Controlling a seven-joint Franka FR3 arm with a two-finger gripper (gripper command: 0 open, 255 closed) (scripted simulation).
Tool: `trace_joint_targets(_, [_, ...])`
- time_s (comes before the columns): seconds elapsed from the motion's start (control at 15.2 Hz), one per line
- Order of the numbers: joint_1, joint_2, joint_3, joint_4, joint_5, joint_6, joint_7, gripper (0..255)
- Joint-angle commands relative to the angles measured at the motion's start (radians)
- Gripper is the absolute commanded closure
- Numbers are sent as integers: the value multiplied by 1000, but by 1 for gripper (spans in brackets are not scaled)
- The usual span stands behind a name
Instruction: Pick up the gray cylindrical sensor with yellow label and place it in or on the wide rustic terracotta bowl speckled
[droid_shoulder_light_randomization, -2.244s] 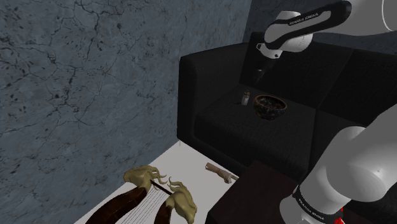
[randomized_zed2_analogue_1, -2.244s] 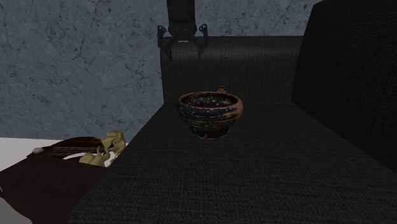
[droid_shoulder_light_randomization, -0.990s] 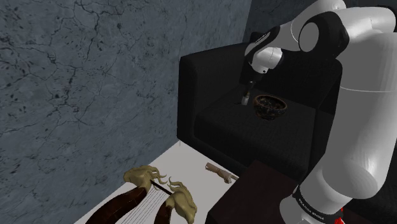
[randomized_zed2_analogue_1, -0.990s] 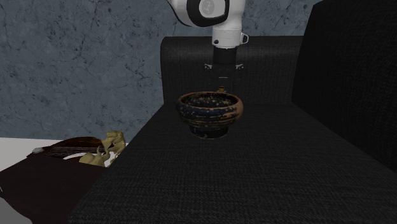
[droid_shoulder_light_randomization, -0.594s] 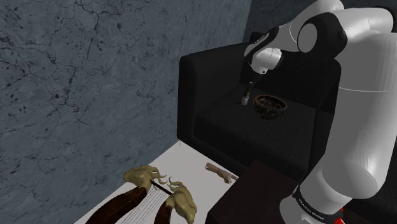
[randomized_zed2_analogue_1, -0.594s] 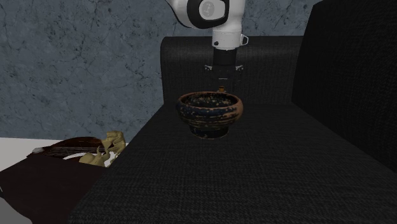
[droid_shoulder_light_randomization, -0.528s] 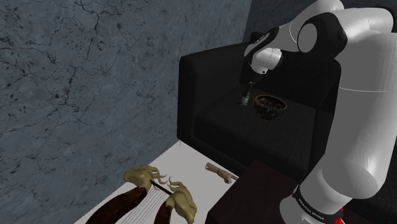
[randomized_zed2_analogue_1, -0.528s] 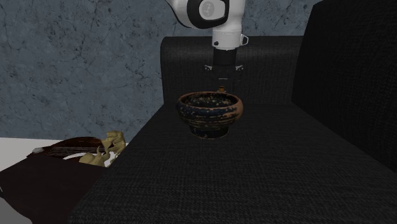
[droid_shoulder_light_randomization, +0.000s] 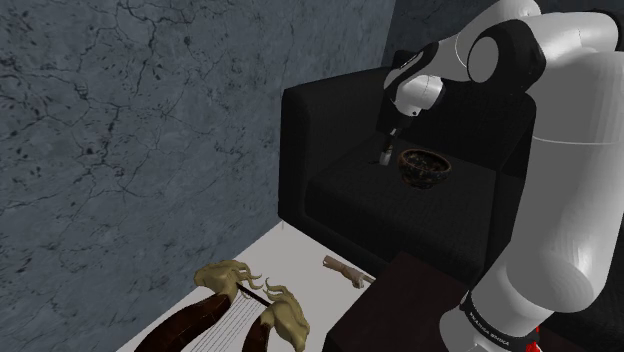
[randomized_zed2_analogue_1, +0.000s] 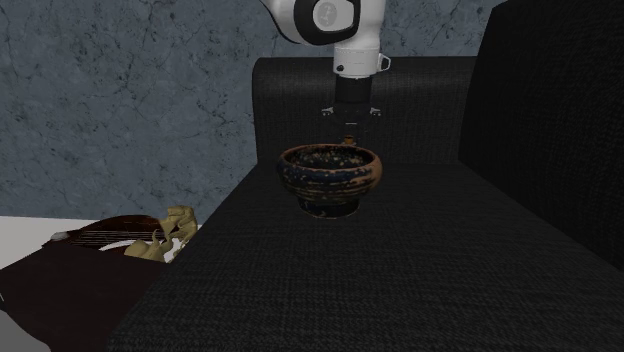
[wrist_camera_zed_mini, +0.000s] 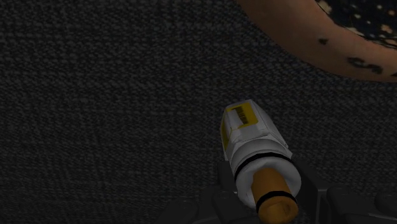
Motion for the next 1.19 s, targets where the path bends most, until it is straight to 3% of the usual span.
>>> trace_joint_targets(0.0, [0,0,0,0,0,0,0,255])
trace_joint_targets(1.12, [31,-101,-44,95,-110,-164,91,255])
